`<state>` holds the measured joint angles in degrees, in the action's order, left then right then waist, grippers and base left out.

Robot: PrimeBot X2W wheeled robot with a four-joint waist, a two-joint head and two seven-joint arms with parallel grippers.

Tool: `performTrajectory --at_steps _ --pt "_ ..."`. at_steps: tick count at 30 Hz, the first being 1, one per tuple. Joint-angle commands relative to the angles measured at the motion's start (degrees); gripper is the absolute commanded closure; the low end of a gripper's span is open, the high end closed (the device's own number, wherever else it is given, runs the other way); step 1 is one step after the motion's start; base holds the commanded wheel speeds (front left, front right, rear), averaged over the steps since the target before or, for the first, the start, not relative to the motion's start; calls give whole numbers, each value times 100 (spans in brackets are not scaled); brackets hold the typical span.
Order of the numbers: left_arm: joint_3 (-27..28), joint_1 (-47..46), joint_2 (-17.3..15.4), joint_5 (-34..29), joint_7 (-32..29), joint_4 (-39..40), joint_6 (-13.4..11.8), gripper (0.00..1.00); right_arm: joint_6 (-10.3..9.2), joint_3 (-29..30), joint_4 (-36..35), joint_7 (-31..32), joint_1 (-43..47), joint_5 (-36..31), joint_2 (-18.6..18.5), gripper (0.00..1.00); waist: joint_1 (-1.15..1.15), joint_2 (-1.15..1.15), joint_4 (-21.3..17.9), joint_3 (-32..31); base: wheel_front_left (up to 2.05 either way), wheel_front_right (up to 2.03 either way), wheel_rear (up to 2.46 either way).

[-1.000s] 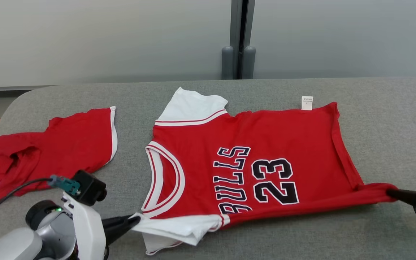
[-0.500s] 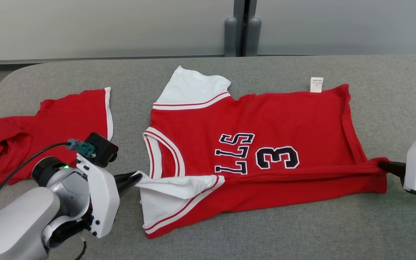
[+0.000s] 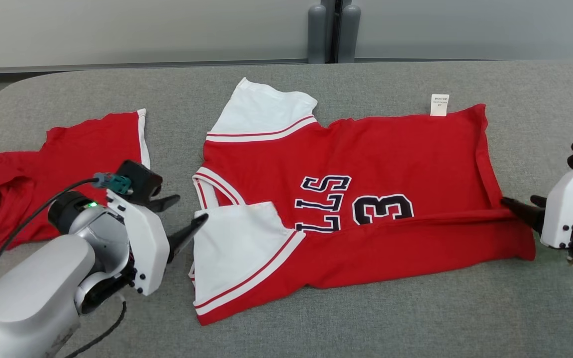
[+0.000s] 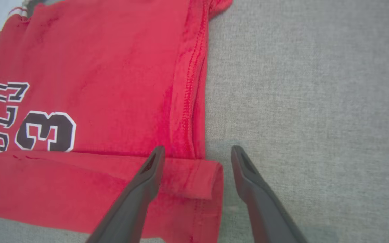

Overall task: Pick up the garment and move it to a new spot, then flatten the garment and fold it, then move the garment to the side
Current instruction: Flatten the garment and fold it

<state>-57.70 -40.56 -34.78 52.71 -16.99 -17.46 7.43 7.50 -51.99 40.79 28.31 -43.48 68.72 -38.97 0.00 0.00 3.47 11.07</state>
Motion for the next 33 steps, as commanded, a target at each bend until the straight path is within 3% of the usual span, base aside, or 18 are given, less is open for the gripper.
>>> performTrajectory --at_steps 1,9,13,16,19,23,28,31,33 --pt "107 -134 9 -80 196 -125 -60 0 -2 75 -25 -215 -32 -48 5 0 0 0 4 -3 0 0 0" --pt "1014 123 556 50 2085 -608 -888 0 -2 472 -436 -2360 268 -388 77 0 0 0 44 -142 0 0 0" --pt "1373 410 789 194 2874 -578 -1080 0 -2 659 -646 -3588 575 -587 122 0 0 0 73 -259 0 0 0" --pt "1670 682 965 243 3141 -478 -1199 0 -2 712 -756 -4164 813 -874 184 0 0 0 83 -354 0 0 0" --pt "2147 1042 1218 81 3217 -253 -1365 0 -2 996 -805 -4344 1094 -1289 324 0 0 0 93 -447 0 0 0" --pt "3082 1821 1745 -568 3211 238 -1470 0 -2 2134 -1302 -4351 1691 -2249 742 0 0 0 88 -489 0 0 0" --pt "3807 2729 2462 -1415 3213 359 -1268 0 -2 3447 -2059 -4348 2765 -3422 1523 0 0 0 108 -624 0 0 0" --pt "4126 3199 2830 -1802 3213 281 -1117 0 -2 3840 -2451 -4347 3369 -3958 1927 0 0 0 121 -737 0 0 0" --pt "4222 3309 2901 -1947 3213 269 -1068 0 -2 3954 -2557 -4347 3509 -4080 2030 0 0 0 122 -762 0 0 0"
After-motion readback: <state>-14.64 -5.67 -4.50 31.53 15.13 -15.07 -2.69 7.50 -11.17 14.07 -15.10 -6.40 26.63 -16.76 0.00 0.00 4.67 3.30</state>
